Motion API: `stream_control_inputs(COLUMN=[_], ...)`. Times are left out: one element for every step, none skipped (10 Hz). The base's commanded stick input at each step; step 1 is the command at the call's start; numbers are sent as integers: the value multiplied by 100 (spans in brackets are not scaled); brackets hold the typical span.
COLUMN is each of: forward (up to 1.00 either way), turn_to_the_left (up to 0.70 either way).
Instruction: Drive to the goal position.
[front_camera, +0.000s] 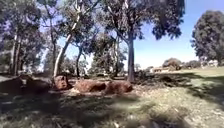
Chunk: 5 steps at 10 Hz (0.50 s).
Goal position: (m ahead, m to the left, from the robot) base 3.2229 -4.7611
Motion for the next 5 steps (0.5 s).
stream_control_inputs(forward=[0, 0, 0, 0, 0], turn_to_the_left=[-45, -45, -45, -45, -45])
